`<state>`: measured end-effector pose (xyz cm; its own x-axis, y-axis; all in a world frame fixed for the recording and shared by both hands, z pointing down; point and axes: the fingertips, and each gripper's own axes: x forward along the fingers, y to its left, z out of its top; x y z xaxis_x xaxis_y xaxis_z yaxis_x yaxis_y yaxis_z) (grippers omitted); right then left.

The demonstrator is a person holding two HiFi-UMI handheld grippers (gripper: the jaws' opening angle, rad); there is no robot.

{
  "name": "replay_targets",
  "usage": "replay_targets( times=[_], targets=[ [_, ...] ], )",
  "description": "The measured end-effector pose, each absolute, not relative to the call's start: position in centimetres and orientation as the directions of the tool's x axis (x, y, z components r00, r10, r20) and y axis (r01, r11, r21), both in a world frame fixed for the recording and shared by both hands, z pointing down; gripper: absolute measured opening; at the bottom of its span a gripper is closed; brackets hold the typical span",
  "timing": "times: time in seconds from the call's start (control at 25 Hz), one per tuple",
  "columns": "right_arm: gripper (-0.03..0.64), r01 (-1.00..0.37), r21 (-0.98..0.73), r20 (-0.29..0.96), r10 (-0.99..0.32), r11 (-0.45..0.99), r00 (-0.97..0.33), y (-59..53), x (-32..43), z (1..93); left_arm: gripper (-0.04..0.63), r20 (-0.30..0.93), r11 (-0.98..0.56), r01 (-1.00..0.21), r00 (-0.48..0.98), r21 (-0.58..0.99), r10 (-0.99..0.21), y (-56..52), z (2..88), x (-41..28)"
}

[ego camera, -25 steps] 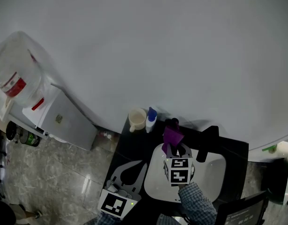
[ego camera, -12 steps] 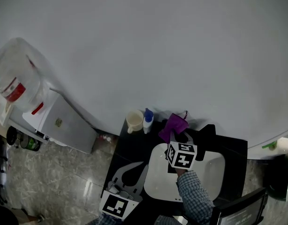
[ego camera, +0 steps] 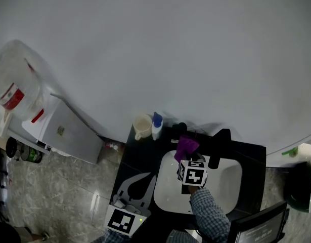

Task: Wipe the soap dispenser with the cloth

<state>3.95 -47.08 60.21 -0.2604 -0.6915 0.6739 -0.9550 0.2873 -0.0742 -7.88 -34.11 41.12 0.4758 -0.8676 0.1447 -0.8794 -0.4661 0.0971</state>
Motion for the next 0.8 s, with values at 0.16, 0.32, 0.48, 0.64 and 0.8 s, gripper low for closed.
replay_targets(
  times=[0.16,0.32,0.48,0.64,0.8],
  targets=[
    [0.081,-0.928,-0.105,0.568,-0.744,0.357,-0.350,-44.7,2.2,54.8,0.002,0.152,-0.487,-0.869,0.495,0.089,-0.855,-33.4,41.3,-7.5],
    [0.081,-0.914,-0.096,0.434,-0.810,0.394,-0.395,-41.2,2.1,48.8,0.002,0.140,-0.507,-0.856,0.516,0.098,-0.845,-32.5,41.0,-7.3],
    [0.081,-0.935,-0.073,0.390,-0.853,0.347,-0.347,-37.1,3.8,46.6,0.002,0.131,-0.551,-0.828,0.560,0.100,-0.818,-31.4,40.9,-7.0],
    [0.081,-0.958,-0.074,0.378,-0.881,0.277,-0.284,-33.6,5.2,45.9,0.002,0.121,-0.609,-0.786,0.618,0.101,-0.777,-30.2,41.1,-6.1],
    [0.081,-0.966,-0.124,0.371,-0.892,0.228,-0.259,-31.0,6.1,45.6,0.002,0.100,-0.642,-0.762,0.648,0.083,-0.755,-28.0,40.5,-5.2]
  ],
)
